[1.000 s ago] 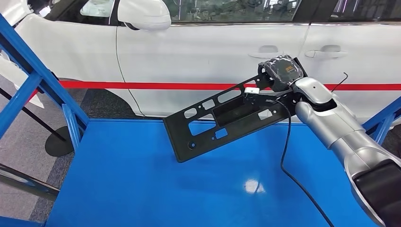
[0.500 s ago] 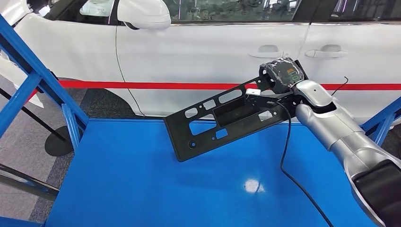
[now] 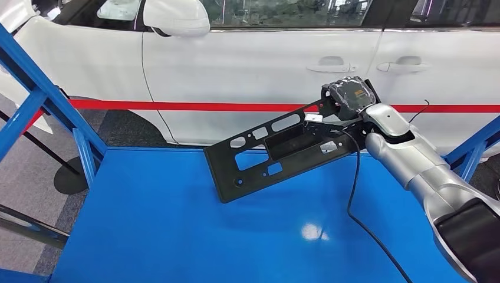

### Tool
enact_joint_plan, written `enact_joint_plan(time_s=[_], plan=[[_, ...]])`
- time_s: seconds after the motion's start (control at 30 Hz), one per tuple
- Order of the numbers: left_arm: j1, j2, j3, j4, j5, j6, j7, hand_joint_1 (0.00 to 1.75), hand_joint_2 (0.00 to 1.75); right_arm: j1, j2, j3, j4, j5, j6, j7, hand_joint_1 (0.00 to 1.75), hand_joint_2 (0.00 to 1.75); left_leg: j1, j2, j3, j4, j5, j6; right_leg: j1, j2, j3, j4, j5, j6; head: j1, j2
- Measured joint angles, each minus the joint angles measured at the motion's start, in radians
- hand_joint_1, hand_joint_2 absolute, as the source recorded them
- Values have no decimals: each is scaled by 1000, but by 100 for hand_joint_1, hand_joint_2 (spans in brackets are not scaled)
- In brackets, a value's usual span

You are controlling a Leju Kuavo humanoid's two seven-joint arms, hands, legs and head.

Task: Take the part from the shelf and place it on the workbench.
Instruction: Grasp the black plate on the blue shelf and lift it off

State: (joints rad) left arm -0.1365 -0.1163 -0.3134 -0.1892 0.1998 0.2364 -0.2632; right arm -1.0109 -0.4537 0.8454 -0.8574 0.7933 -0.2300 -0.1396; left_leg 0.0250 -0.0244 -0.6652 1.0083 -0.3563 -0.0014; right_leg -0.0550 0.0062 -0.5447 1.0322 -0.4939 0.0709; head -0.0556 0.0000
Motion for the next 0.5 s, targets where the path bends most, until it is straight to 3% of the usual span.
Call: enact_joint_plan(time_s=[0.13, 0.17, 0.23, 0.3, 0.33, 0.37, 0.4, 0.5], plan=[[5, -1, 0, 0, -2, 10, 2, 0, 175, -4, 1, 8, 1, 3, 11, 1, 175, 175, -1, -2, -14, 9, 7, -22, 6, 6, -21, 8, 0, -36, 0, 0], [7, 0, 0, 0, -3, 13, 3, 0, 175, -6, 1, 11, 0, 6, 13, 2, 175, 175, 1, 2, -22, 18, -3, -27, 7, 5, -28, 10, 5, -46, 0, 0], [9, 0, 0, 0, -4, 18, 3, 0, 175, -15, 1, 16, -3, 16, 16, 5, 175, 175, 4, 12, -54, 99, -73, -31, 10, 2, -44, 10, 18, -67, 0, 0], [10, 0, 0, 0, -5, 20, 3, 0, 175, -27, -2, 20, -10, 25, 25, 15, 175, 175, 3, 17, -97, 243, -163, -29, 21, 0, -59, 11, 30, -79, 0, 0], [10, 1, 0, 0, -6, 22, 4, 0, 175, -34, -4, 22, -14, 29, 31, 20, 175, 175, 2, 17, -107, 295, -186, -26, 27, 0, -66, 11, 35, -83, 0, 0], [10, 1, 0, 0, -8, 23, 4, 0, 175, -42, -7, 24, -18, 32, 38, 25, 175, 175, -1, 17, -102, 319, -193, -21, 34, -1, -72, 12, 39, -86, 0, 0], [11, 1, 0, 0, -11, 25, 5, 0, 175, -51, -10, 26, -24, 33, 45, 29, 175, 175, -5, 17, -75, 296, -181, -12, 41, 0, -77, 12, 43, -88, 0, 0], [7, 6, 0, 0, -17, 29, 8, 0, 175, -95, -18, 28, -44, 35, 66, 37, 175, 175, -29, 20, 61, 97, -132, 36, 55, 0, -86, 12, 54, -90, 0, 0]])
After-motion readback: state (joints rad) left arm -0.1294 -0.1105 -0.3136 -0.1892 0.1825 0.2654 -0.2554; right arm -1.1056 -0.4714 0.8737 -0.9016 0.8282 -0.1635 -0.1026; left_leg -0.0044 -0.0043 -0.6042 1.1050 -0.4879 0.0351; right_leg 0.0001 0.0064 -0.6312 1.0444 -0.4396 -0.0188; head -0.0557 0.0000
